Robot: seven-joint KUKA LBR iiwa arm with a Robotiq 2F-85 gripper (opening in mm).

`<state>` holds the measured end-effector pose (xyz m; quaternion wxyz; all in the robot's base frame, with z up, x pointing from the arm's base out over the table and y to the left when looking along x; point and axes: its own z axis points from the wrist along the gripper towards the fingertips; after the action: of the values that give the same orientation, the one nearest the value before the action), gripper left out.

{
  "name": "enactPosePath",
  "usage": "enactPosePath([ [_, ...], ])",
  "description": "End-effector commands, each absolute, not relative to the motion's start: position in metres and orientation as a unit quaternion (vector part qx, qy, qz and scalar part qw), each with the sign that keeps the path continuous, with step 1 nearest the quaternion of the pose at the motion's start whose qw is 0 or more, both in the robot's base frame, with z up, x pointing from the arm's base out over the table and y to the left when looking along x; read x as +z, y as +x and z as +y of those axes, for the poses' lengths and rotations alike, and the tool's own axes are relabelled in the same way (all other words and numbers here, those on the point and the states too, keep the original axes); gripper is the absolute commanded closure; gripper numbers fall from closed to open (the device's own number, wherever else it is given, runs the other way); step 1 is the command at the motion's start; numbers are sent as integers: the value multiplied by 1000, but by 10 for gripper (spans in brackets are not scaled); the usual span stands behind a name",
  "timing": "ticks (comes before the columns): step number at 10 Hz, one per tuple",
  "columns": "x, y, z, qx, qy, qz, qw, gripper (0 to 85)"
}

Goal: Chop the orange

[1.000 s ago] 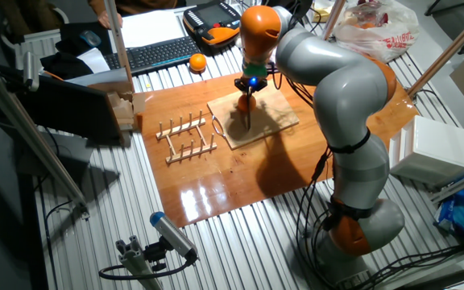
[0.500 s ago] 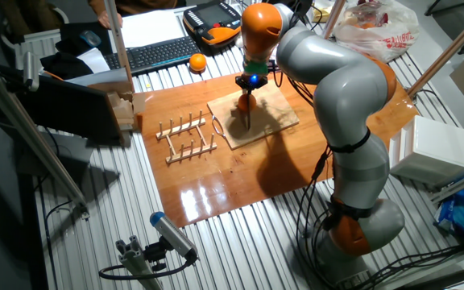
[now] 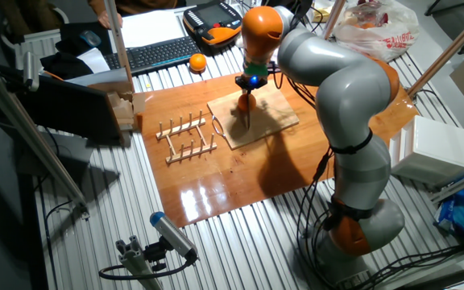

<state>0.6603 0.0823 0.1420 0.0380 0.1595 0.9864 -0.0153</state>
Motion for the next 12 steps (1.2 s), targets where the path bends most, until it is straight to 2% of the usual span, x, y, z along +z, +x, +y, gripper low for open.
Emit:
enactPosePath([
  [1, 141, 660, 83, -20, 158, 986, 40, 850],
  [5, 140, 660, 82, -43, 155, 985, 58, 850],
  [12, 134, 662, 83, -43, 152, 986, 56, 850],
])
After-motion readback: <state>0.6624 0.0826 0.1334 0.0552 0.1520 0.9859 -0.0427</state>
